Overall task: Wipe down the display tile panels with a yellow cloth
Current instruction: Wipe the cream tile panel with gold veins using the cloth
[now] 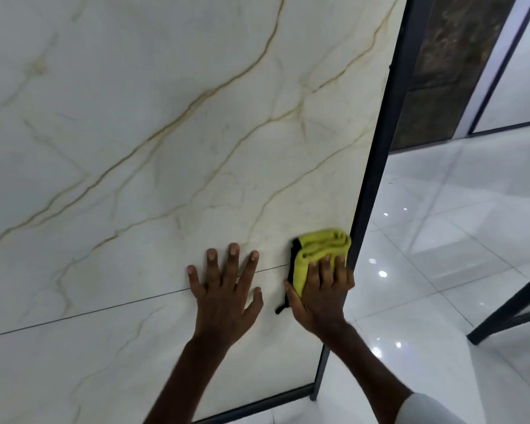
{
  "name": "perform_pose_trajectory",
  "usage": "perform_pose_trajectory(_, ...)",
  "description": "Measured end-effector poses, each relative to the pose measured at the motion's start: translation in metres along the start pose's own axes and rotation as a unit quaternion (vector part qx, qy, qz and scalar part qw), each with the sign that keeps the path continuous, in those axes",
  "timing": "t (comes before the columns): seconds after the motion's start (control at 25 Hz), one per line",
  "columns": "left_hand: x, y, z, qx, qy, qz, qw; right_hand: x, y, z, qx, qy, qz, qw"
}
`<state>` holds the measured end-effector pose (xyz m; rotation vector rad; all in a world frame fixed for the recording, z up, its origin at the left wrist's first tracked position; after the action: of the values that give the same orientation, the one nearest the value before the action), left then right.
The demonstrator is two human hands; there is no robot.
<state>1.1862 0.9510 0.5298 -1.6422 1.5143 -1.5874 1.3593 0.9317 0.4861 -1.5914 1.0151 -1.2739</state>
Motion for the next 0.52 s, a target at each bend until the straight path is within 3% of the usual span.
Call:
perform_pose_trajectory(0.08,-0.004,0.003,0.0,0.003,0.005,0.004,1.0,-0.01,0.031,-0.003,-0.005,0.01,-0.02,1.0)
perform_pose_trajectory(0.28,-0.02,0.063,0.016,-0.059,0.05,-0.016,0.997,-0.018,0.053,-0.004,0.002,0.02,0.015,1.0)
perform_pose_trajectory(0.4,-0.048,0.085,0.023,-0.061,-0.015,0.035,0.997,-0.032,0.083,0.007,0.012,0.008,0.049,0.999)
perform_pose_trajectory(0.52,-0.051,0.08,0.023,-0.038,-0.015,0.101,0.994,-0.036,0.097,0.009,-0.004,0.001,0.095,0.995)
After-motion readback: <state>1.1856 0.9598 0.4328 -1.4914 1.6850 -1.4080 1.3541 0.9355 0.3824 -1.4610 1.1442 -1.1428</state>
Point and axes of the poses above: each hand's wrist, its own y-axis away from the middle knuckle, its own x-axis out of the back of the hand, z = x × y, the point moved 9 cm from there along -y, towards the middle knuckle, and after that the axes turned 5 degrees about z, right-handed, at the moved point
